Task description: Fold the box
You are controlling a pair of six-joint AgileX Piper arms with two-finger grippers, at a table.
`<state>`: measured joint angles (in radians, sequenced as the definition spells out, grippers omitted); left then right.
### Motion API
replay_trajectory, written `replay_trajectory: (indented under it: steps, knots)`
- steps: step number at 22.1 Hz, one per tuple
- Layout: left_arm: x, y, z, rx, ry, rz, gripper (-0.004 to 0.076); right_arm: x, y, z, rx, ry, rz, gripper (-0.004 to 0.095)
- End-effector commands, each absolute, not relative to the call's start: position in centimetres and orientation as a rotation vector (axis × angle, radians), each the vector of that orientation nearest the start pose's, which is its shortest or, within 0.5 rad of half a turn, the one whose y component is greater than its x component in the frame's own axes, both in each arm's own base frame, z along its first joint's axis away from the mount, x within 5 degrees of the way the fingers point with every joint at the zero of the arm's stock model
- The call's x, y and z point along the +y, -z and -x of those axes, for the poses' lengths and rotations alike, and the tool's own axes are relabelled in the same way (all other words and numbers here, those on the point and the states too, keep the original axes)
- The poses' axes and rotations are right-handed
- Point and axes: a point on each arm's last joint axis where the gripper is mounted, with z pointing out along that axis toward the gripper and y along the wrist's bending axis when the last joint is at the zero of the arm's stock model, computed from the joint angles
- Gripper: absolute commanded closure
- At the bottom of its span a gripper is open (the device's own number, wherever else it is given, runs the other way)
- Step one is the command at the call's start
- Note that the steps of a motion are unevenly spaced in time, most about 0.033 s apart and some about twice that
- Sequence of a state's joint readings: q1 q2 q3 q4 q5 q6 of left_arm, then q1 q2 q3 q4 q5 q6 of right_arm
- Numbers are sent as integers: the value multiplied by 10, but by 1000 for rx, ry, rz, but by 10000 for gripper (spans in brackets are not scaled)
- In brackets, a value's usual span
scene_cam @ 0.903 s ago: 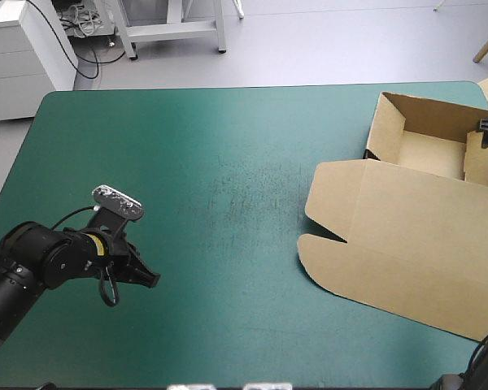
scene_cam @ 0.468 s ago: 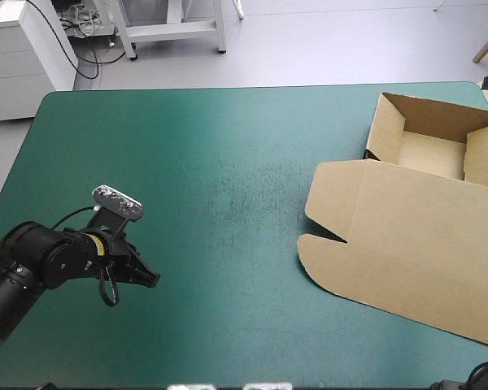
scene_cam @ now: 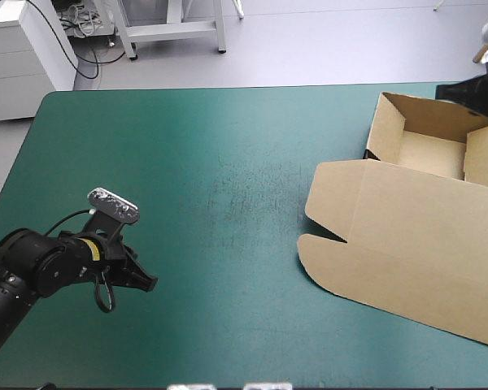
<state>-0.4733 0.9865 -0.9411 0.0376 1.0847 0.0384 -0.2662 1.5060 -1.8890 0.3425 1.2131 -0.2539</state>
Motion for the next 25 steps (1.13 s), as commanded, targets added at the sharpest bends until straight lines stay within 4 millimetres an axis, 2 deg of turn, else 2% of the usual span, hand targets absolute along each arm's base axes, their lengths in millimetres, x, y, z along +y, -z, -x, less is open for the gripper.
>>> replay_trajectory:
  steps: [1, 6, 9, 10, 11, 12, 13, 14, 19, 21, 25]
  knots:
    - [-72, -344, -142, 2439, 146, -639, 731, -17, -491, -267, 2189, -189, 160, 928]
    - [-61, -337, -122, 2391, 181, -578, 731, 21, -459, -239, 2274, -261, 328, 927]
    - [-56, -327, -108, 2361, 215, -565, 731, 34, -427, -222, 2338, -276, 441, 927]
    - [-52, -318, -99, 2352, 241, -557, 731, 39, -406, -209, 2373, -262, 479, 928]
    - [-51, -315, -96, 2347, 249, -554, 731, 39, -397, -204, 2387, -256, 487, 928]
    - [-48, -307, -89, 2338, 254, -551, 731, 38, -376, -191, 2408, -229, 493, 928]
    - [-47, -304, -87, 2333, 256, -549, 731, 37, -369, -184, 2405, -215, 490, 928]
    - [-44, -297, -81, 2327, 253, -551, 731, 34, -351, -171, 2409, -201, 479, 928]
    - [-43, -279, -76, 2368, 272, -555, 731, 27, -293, -122, 2410, -162, 458, 928]
    - [-43, -275, -76, 2378, 274, -558, 731, 25, -279, -105, 2392, -159, 451, 928]
    - [-44, -275, -78, 2351, 279, -559, 731, 23, -276, -87, 2289, -139, 434, 928]
